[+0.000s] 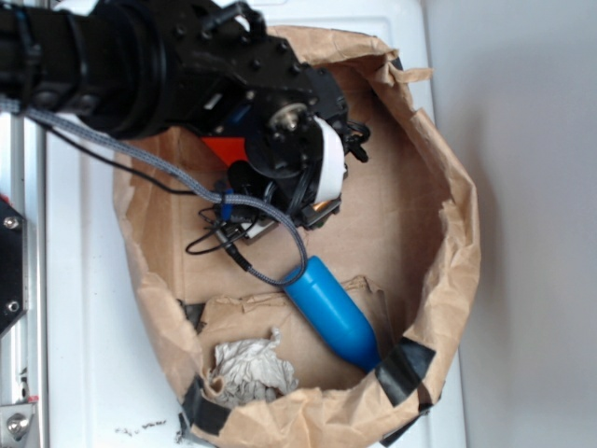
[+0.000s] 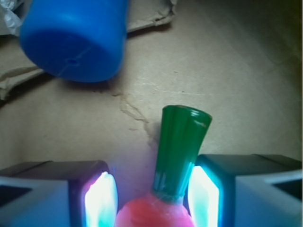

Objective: Grab the carrot.

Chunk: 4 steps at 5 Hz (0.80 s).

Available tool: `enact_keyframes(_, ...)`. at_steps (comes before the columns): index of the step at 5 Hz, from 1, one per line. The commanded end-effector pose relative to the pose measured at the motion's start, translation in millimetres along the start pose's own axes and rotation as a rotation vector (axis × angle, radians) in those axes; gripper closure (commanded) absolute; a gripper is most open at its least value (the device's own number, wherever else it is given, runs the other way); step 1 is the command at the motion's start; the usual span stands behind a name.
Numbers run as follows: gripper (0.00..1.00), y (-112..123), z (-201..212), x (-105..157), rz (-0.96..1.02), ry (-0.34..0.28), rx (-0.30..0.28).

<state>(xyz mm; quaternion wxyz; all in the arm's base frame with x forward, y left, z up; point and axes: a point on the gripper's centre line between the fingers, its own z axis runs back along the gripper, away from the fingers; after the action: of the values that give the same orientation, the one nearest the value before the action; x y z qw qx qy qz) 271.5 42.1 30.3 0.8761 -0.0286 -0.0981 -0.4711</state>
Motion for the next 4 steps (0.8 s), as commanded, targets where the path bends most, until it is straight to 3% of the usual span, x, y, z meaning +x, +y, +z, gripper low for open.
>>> enact_keyframes(1,1.0,7.8,31.2,-2.4,0.031,-0.042,0.055)
enact_keyframes(3,1.0,6.2,120.1,17.2,0.406,-0.045,-0.056)
enact_keyframes(4,1.0,-9.3,136.1,33.6,0.531,-0.011,0.04)
